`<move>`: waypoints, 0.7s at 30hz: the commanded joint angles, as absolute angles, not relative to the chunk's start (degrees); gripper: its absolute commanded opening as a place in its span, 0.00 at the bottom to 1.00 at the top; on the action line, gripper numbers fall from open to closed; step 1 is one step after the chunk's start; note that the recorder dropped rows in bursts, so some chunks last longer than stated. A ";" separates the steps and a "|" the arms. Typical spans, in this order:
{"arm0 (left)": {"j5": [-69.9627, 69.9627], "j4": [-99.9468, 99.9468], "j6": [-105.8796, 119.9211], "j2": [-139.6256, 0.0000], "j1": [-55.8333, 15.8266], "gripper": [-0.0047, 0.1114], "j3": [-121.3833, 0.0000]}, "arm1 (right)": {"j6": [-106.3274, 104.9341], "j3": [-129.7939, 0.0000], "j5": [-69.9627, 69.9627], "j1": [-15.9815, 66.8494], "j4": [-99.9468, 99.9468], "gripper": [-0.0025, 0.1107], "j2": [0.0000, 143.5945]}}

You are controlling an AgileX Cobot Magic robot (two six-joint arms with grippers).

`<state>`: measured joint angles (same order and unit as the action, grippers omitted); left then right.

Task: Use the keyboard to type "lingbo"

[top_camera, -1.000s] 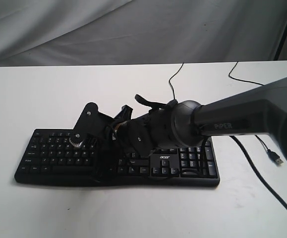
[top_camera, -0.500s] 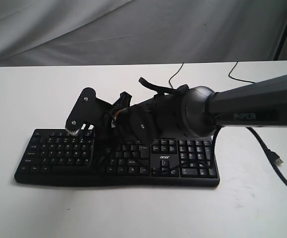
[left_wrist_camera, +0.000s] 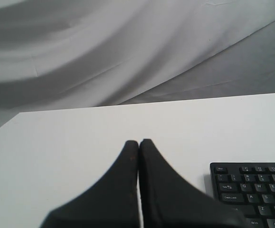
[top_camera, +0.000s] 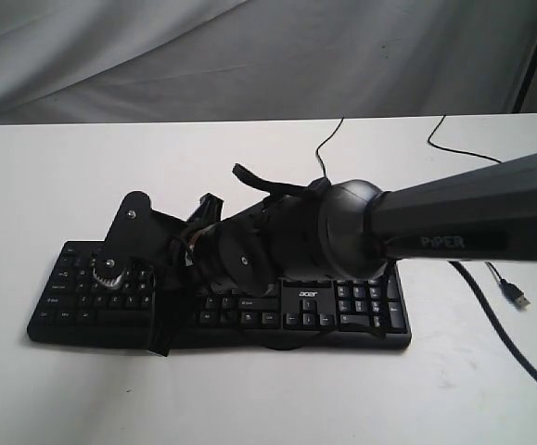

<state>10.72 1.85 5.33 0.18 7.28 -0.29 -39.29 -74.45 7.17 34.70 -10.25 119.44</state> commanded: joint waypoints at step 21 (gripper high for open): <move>10.48 1.82 5.18 0.00 7.07 0.05 0.00 | -39.33 -74.43 3.39 35.41 -11.95 0.02 122.69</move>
